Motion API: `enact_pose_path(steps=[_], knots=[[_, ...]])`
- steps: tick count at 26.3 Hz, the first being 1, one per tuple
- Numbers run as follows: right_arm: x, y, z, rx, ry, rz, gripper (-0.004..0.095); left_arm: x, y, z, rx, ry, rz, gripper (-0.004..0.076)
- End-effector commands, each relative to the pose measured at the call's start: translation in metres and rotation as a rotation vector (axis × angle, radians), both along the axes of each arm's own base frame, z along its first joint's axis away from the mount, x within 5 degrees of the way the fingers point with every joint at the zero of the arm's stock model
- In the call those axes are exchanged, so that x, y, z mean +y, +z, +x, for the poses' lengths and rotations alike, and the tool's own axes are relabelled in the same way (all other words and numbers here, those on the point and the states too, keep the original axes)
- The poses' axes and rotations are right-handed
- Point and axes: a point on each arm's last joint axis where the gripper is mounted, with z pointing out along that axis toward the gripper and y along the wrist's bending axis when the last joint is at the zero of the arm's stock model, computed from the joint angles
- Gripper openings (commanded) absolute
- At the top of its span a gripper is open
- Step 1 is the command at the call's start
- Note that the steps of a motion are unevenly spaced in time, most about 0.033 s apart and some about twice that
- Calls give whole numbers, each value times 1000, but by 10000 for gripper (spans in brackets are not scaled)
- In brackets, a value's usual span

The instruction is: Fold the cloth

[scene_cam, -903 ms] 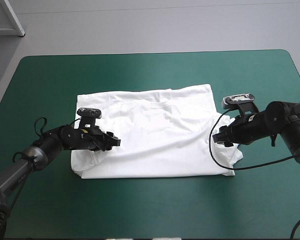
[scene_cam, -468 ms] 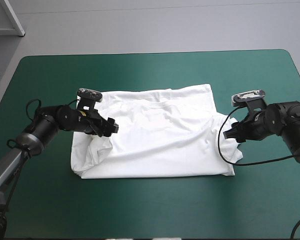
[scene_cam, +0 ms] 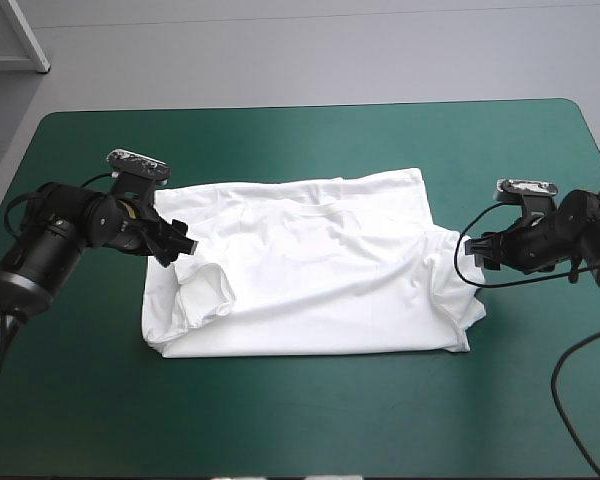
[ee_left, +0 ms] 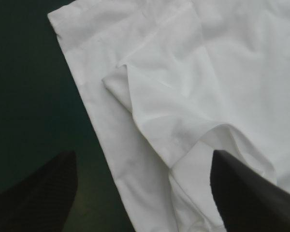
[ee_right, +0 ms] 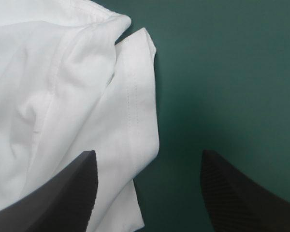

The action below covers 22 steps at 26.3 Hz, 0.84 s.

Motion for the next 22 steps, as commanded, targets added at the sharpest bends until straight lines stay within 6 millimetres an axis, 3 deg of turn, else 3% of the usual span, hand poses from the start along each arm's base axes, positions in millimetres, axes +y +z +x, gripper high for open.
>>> enact_pose_path(steps=[1,7,15,16,18,21,22], knots=[[-1,-2,13,-26,-2,40,581,5,33,-15,-132,29,-38,559],[1,-25,23,38,4,79,580,9,47,-29,-184,32,-55,559],[3,-36,25,92,-3,121,556,13,55,-39,-210,53,-52,559],[4,-36,25,97,0,124,522,14,55,-40,-209,54,-49,559],[5,-39,22,115,0,132,361,15,55,-41,-203,56,-42,559],[5,-44,19,136,10,130,11,15,54,-41,-196,59,-40,557],[5,-44,19,136,11,129,-16,15,54,-41,-198,65,-45,557]])
